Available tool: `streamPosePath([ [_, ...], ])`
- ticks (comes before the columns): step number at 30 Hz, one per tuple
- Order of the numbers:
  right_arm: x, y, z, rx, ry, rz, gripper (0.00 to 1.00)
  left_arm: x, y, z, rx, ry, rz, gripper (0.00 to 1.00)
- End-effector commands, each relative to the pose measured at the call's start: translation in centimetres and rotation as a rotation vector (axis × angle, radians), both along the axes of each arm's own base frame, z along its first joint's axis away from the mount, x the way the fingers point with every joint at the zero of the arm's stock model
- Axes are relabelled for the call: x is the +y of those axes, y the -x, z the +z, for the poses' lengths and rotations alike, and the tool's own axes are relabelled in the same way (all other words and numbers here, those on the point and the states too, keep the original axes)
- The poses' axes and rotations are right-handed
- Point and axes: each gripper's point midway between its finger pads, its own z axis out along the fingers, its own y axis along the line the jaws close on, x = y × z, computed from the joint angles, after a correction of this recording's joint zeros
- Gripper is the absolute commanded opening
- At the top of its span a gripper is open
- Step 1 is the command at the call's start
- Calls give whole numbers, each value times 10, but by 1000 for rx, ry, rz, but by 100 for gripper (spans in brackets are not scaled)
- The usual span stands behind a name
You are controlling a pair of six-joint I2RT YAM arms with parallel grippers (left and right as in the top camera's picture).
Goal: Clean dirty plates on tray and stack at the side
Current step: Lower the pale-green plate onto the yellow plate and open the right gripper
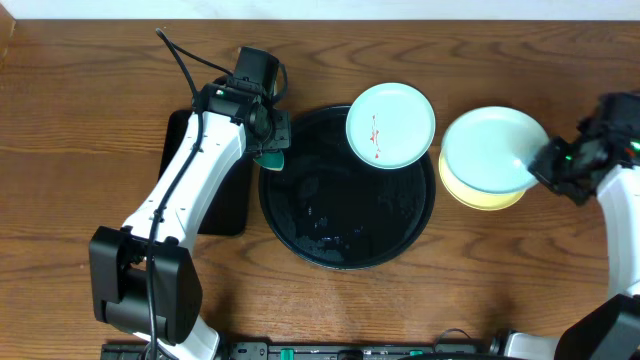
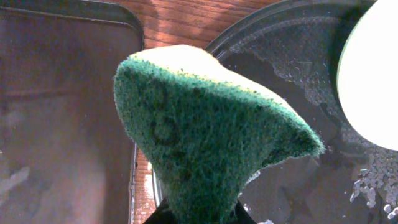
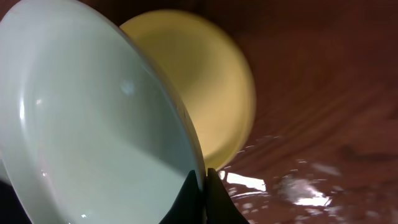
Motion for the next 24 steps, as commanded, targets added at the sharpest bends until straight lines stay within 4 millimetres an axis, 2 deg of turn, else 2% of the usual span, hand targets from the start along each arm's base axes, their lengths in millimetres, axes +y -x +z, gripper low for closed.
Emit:
streamPosePath([
  [1,-17,19,-15,33,7,-34,1,2,-3,3,-10,0,5,8],
  [9,-31,30,-66,70,87,-88,1,2,-3,3,-9,0,5,8],
  [15,-35,23,-97,34,104,-107,2,2,-3,3,-9,0,5,8],
  [17,-31,19,-103,25,77,-96,9,2,-3,3,-9,0,5,8],
  [20,-15,9,-108,-9,-16,-55,14,2,-3,3,-10,0,5,8],
  [24,8,-12,-100,-90,-88,15,15,2,-3,3,-10,0,5,8],
])
